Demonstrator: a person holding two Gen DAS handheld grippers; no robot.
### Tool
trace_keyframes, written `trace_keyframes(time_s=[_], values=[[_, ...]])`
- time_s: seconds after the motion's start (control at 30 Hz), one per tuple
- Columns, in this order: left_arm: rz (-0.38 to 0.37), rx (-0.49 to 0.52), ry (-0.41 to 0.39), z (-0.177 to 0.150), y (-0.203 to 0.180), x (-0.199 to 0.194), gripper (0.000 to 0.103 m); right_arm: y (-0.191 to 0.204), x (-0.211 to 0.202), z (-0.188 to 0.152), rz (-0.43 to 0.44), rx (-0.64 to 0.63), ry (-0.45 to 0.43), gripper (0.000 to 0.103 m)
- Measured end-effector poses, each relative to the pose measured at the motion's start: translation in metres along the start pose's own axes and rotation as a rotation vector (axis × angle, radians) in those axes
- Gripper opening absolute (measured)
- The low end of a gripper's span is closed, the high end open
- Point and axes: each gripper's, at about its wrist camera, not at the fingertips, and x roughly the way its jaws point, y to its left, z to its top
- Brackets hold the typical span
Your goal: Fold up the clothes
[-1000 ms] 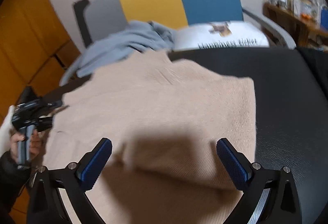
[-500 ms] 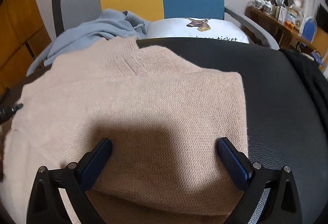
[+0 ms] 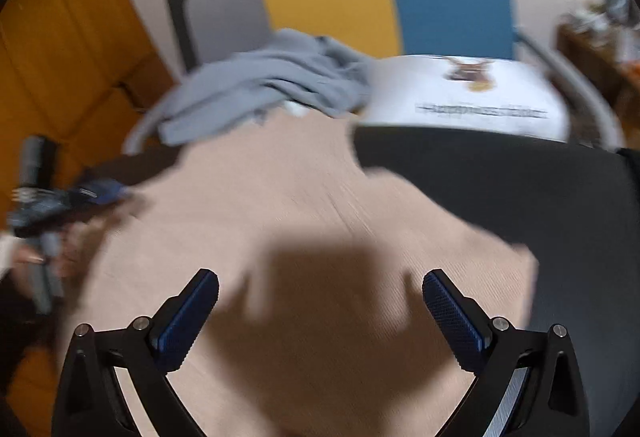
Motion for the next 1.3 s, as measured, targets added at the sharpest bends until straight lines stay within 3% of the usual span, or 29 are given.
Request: trace_keyframes(time_s=[0.07,0.23,0.4,0.53,0.6,0.67,0.7,0.73,0.77,0.83,0.87,1.03,1.3], values=[[-0.008,-0.008,0.017,0.018,0.001,0.017,0.061,-0.006,0.014,0.024,0.071,0.024,0.031,0.103],[-0.039,-0.037,0.048,0.061,0.006,0.061,0.062,-0.023,0.075,0.08,0.066,0.012,0.106,0.103],[-0.05,-0.031,0.142,0.095,0.011,0.118,0.063,-0.032,0.124,0.122,0.033,-0.034,0.134,0.103],[-0.08,-0.019,0.188,0.113,0.01,0.15,0.064,-0.032,0.169,0.147,0.011,-0.094,0.215,0.103],[-0.1,-0.023,0.24,0.121,0.009,0.167,0.064,-0.034,0.186,0.157,0.047,-0.096,0.259,0.103],[-0.107,-0.014,0.271,0.124,0.006,0.177,0.062,-0.036,0.196,0.161,0.157,-0.066,0.291,0.102],[-0.114,-0.004,0.278,0.125,0.004,0.18,0.057,-0.037,0.197,0.162,0.193,-0.049,0.29,0.097],[-0.118,0.002,0.282,0.126,0.003,0.182,0.054,-0.039,0.199,0.162,0.227,-0.032,0.287,0.082],[-0.116,-0.002,0.278,0.126,0.003,0.182,0.044,-0.04,0.2,0.163,0.261,-0.015,0.285,0.071],[-0.113,-0.008,0.265,0.127,0.003,0.181,0.01,-0.047,0.199,0.161,0.287,0.042,0.265,0.018],[-0.113,-0.009,0.246,0.126,0.002,0.177,0.004,-0.05,0.198,0.16,0.301,0.066,0.256,0.012],[-0.163,0.024,0.131,0.121,-0.015,0.14,0.005,-0.045,0.17,0.149,0.343,0.089,0.174,0.012],[-0.243,0.101,-0.051,0.088,-0.057,0.048,0.004,-0.017,0.082,0.136,0.423,0.06,0.006,0.012]])
